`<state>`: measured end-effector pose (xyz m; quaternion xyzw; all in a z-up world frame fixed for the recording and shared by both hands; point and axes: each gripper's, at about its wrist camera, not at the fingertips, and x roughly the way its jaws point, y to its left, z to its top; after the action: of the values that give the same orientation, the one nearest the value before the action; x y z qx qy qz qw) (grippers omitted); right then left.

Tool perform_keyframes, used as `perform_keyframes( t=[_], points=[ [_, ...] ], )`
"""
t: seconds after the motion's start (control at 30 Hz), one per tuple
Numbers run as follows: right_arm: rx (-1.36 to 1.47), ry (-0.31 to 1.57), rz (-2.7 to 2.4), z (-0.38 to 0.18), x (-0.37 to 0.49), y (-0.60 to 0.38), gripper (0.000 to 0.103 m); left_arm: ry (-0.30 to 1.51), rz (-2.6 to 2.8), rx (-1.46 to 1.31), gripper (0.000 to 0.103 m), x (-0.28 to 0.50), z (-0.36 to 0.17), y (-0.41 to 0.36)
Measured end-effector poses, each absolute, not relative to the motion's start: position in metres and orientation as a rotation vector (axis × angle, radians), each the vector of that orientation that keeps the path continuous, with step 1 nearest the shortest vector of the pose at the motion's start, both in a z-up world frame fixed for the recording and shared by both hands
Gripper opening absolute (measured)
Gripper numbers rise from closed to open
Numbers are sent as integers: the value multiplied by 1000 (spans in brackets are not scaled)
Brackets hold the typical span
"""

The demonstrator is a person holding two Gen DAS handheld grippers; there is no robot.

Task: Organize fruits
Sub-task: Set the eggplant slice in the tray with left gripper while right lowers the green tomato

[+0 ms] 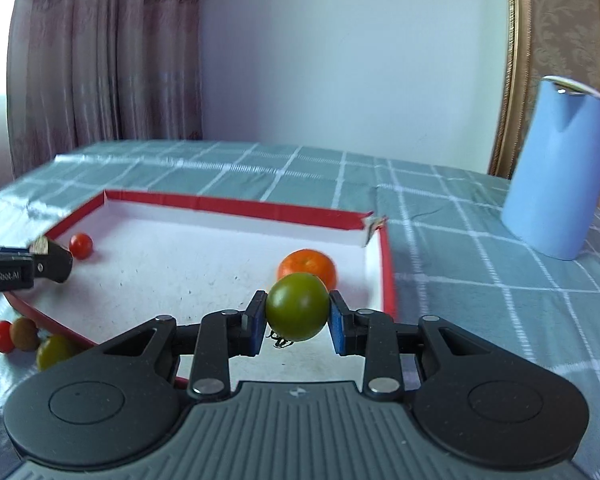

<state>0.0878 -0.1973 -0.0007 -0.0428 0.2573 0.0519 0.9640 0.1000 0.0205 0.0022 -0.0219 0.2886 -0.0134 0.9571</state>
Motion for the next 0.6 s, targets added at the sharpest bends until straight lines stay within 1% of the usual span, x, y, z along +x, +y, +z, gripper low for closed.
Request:
perform_keyframes(
  t=[0.27,0.37,0.5,0.57,0.6],
  points=[
    [-64,613,94,-14,115,-195,31,593,-15,-15,30,106,-1,19],
    [-63,615,90,-15,114,-197,31,599,-16,-6,30,107,-3,18],
    [-69,612,88,-15,113,-196,31,604,-26,-6,36,107,-4,18],
    [-64,609,91,-16,112,-197,32,596,-30,0,42,106,-4,17],
    [-57,610,96,-15,113,-198,32,589,-33,3,48,104,-3,17]
  ],
)
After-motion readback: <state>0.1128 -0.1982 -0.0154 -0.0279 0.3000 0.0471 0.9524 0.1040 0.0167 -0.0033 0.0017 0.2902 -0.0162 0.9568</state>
